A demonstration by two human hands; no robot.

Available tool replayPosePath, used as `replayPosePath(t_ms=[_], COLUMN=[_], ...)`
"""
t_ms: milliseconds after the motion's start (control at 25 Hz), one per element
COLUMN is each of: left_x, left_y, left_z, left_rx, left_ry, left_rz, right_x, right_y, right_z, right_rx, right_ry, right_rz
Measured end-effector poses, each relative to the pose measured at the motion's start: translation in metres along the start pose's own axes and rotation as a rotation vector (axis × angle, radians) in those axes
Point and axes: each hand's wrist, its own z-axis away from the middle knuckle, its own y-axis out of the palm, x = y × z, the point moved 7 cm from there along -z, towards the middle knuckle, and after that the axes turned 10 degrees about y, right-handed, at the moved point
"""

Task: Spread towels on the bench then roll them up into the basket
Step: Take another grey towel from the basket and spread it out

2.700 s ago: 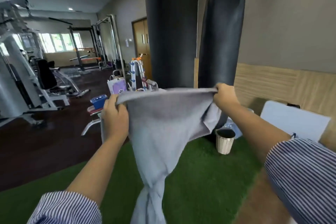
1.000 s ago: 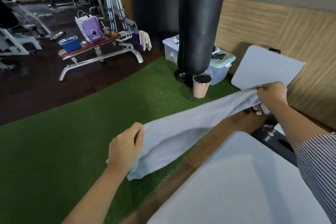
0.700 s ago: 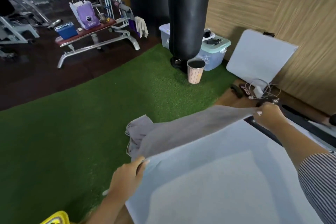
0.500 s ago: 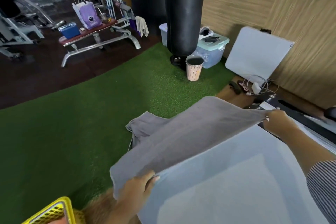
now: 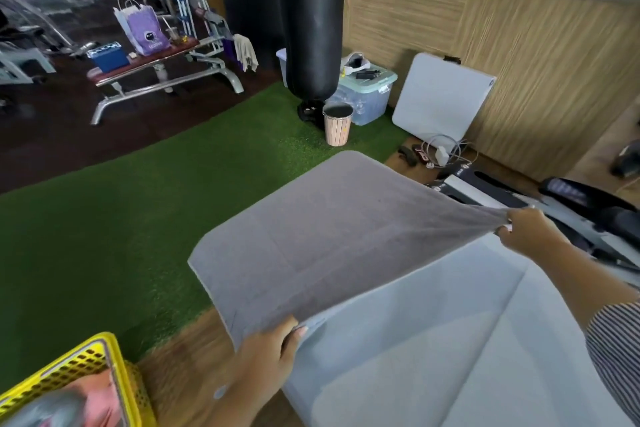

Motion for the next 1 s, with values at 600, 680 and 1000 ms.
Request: replayPosePath(t_ms=[600,680,1000], left_x=[-0.203,-0.235,-0.291], left_y=[0.117,0.136,0.16], left_z=[0.132,0.148,0.19], left_rx=[-0.125,-0.135,-0.097], left_ry=[-0.131,-0.148,-0.203], left_rz=[0.002,-0.04,-0.083], right_x=[-0.219,-0.247,-0.308], right_y=[0.012,0.014,0.016], right_z=[0.06,0.073,0.137], right_rx=[0.022,0.052,0.068], right_ry=[-0.113,-0.107,-0.101], right_rz=[-0.038,-0.039,-0.124])
